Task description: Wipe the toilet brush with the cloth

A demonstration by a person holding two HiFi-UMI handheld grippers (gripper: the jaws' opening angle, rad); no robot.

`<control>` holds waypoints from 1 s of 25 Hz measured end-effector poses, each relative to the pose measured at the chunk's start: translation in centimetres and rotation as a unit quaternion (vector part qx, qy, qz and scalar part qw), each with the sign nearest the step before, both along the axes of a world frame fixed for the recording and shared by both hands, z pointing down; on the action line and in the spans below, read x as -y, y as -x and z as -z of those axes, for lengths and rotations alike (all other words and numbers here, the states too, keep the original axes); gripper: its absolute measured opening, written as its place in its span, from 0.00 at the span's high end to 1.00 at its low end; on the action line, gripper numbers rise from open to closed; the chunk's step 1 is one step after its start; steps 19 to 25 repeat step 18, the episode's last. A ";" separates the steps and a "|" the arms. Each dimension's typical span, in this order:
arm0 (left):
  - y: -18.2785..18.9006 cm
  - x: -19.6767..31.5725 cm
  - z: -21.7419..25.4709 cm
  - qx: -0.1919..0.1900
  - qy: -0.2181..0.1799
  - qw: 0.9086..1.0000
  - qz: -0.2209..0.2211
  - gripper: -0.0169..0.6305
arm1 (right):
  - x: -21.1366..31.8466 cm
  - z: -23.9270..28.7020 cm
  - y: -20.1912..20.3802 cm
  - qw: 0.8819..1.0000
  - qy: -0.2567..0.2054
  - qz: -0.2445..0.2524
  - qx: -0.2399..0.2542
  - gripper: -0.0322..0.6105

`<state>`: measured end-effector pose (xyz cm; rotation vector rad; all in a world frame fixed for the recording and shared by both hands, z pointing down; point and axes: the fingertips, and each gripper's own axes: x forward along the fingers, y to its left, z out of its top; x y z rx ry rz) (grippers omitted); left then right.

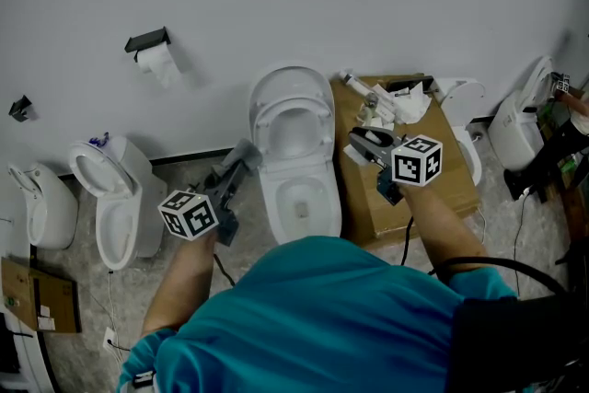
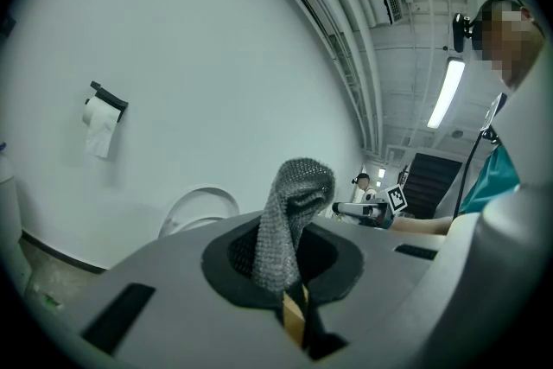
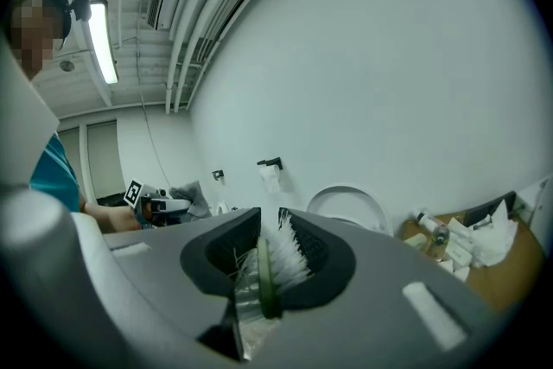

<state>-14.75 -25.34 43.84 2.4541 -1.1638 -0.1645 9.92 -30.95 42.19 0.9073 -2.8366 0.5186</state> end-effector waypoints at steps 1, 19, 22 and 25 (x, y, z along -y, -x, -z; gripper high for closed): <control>0.0 0.0 0.0 0.000 0.000 1.000 0.000 0.94 | 0.0 0.0 -0.1 1.000 0.000 0.000 0.000 0.84; -0.2 0.2 0.0 0.000 0.004 1.000 -0.005 0.94 | -0.4 -0.1 0.5 1.000 -0.004 0.018 -0.008 0.84; -0.2 0.2 0.0 0.000 0.004 1.000 -0.005 0.94 | -0.4 -0.1 0.5 1.000 -0.004 0.018 -0.008 0.84; -0.2 0.2 0.0 0.000 0.004 1.000 -0.005 0.94 | -0.4 -0.1 0.5 1.000 -0.004 0.018 -0.008 0.84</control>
